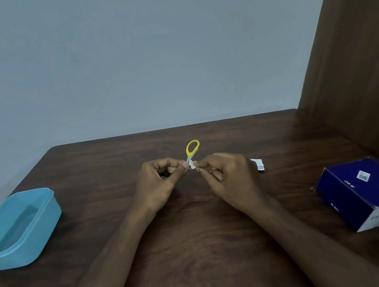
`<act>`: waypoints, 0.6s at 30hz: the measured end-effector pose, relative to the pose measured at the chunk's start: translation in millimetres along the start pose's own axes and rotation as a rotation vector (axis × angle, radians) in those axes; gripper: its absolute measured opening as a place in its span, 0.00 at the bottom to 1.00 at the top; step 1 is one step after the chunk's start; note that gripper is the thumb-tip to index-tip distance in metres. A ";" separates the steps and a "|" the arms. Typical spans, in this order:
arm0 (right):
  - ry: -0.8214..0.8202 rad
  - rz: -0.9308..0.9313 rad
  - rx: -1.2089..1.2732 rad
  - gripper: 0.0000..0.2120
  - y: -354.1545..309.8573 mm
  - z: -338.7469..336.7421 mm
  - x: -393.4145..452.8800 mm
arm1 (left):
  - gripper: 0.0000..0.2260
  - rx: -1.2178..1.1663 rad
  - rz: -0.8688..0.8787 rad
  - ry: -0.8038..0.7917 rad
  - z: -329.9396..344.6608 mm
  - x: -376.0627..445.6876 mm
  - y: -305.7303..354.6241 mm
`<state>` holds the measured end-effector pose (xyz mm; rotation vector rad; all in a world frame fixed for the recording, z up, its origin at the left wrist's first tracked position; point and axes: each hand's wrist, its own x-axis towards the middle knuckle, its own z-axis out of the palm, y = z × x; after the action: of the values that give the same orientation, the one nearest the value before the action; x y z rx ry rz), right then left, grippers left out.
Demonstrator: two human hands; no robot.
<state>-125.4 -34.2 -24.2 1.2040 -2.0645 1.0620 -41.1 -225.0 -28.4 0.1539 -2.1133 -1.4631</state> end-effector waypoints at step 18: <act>0.164 1.055 1.255 0.06 -19.4 8.0 14.0 | 0.02 0.616 0.550 0.193 -1.3 -9.1 9.7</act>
<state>-115.2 -53.2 -11.1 0.2187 -1.7675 3.0647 -30.8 -218.7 -22.8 -0.0571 -2.1451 -0.4485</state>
